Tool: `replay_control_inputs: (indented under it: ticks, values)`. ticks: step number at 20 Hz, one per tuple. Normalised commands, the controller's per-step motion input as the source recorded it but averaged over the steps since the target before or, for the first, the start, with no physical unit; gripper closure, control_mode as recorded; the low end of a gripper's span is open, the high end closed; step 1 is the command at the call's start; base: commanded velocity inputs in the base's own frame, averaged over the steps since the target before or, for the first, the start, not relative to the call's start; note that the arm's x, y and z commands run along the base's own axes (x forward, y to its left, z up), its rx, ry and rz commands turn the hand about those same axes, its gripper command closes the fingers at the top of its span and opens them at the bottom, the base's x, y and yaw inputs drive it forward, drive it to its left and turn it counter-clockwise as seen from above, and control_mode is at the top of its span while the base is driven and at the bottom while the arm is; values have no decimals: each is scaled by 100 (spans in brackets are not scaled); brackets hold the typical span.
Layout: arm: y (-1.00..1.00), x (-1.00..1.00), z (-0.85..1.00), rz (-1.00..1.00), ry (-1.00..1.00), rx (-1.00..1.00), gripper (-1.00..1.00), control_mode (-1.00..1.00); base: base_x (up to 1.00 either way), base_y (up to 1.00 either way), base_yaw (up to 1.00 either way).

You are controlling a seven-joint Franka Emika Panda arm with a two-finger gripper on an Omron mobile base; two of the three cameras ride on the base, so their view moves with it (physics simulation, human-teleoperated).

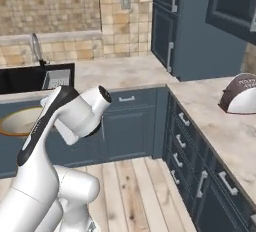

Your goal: Pick the cup and bowl from the counter and place them on the counter next to the sink.

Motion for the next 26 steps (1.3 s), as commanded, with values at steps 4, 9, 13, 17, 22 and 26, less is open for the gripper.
replay_control_inputs:
  ticks: [4,9,13,17,22,26]
  values:
    - [0,0,0,0,0,0,100,100,100,13,0]
    - [0,0,0,0,0,0,100,100,100,4,0]
    - [0,0,0,0,0,0,100,100,100,0,0]
    - [0,0,0,0,0,0,100,100,100,0,0]
    - [0,0,0,0,0,0,100,100,100,-26,11]
    - [0,0,0,0,0,0,100,100,97,-50,28]
